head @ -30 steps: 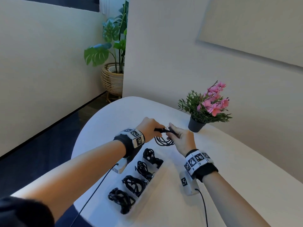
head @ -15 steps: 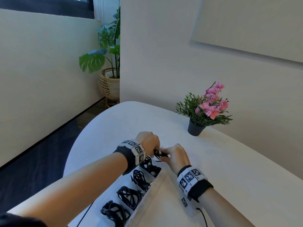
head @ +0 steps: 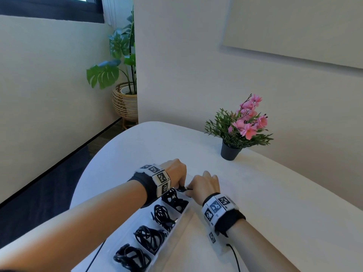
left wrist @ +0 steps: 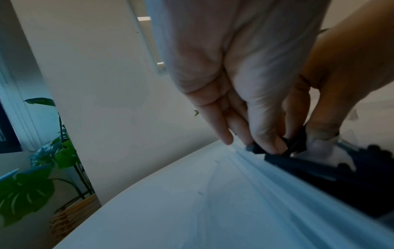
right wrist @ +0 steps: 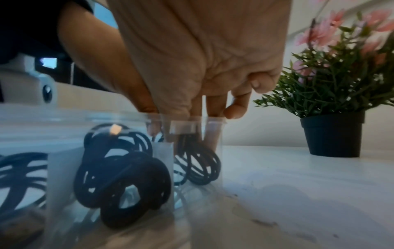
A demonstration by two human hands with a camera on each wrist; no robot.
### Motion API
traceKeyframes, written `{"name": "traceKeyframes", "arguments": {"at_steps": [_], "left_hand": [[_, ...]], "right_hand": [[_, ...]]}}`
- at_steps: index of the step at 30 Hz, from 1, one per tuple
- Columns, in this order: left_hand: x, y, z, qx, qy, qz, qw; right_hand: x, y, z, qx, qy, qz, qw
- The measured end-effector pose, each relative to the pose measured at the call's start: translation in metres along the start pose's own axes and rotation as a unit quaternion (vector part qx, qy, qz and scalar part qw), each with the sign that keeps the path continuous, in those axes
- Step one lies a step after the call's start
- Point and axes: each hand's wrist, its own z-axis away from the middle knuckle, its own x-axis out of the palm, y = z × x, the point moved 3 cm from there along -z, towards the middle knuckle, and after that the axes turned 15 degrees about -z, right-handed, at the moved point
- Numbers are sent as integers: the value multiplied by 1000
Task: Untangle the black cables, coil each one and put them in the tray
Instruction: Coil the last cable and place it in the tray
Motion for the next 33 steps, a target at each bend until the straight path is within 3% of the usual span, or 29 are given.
{"name": "traceKeyframes", "arguments": {"at_steps": [8, 12, 15, 18, 21, 24, 26, 29, 33], "left_hand": [[5, -3, -11, -18, -22, 24, 999], [13, -3, -12, -7, -43, -6, 999], [22, -8, -8, 35, -23, -40, 998], [23, -11, 4, 72, -11, -77, 994], [14, -19, 24, 74, 10, 1, 997], [9, -42, 55, 25, 72, 77, 994], [15, -62, 81, -21, 66, 79, 994], [34, -92, 122, -128, -5, 56, 990], [63, -103, 169, -248, -123, 45, 960]], "right_hand": [[14, 17, 6, 78, -159, -151, 972], [12, 11, 5, 42, -70, -219, 972], [5, 12, -1, 67, -16, -226, 972], [-4, 11, -5, 88, -7, -137, 987], [-5, 1, -2, 85, 22, -92, 992], [-4, -2, 7, 73, 25, -137, 988], [-5, 3, 14, 62, 4, -165, 984], [-5, 8, 27, 30, -11, -139, 990], [-7, 2, 50, -19, 14, -30, 999]]}}
